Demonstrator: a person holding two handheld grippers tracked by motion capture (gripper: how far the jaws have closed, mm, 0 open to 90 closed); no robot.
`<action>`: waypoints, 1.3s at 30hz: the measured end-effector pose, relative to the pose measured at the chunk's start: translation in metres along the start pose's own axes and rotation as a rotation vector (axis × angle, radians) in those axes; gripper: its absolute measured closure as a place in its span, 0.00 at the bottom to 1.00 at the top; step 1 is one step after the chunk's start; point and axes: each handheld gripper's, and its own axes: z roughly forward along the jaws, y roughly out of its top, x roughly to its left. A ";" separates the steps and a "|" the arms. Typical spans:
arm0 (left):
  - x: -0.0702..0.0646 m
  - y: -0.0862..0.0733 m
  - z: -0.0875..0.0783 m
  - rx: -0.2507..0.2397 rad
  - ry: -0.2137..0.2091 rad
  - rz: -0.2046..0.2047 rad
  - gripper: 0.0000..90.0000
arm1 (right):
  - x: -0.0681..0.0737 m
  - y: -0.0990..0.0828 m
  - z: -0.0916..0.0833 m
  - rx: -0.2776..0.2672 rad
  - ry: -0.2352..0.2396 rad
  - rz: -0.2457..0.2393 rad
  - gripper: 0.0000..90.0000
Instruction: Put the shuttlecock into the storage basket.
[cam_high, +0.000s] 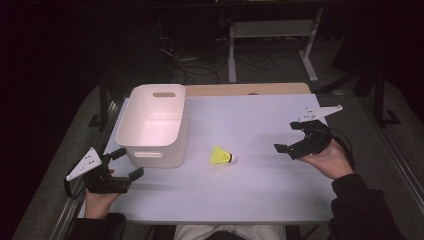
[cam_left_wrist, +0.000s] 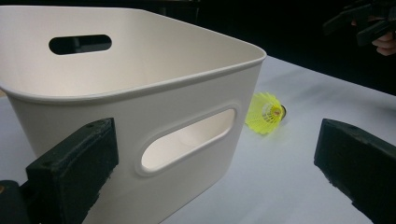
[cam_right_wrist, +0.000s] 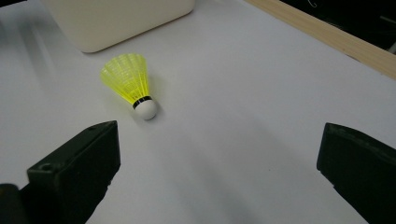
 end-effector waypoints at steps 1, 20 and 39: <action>0.000 0.000 0.000 0.000 0.000 0.000 0.00 | 0.000 0.001 0.000 0.002 0.001 0.001 0.00; 0.000 0.000 0.000 -0.004 -0.003 -0.003 0.00 | -0.003 0.021 0.016 0.045 0.044 -0.031 0.00; 0.000 0.000 0.000 -0.004 -0.004 -0.003 0.00 | -0.001 0.037 0.033 0.077 0.084 -0.065 0.00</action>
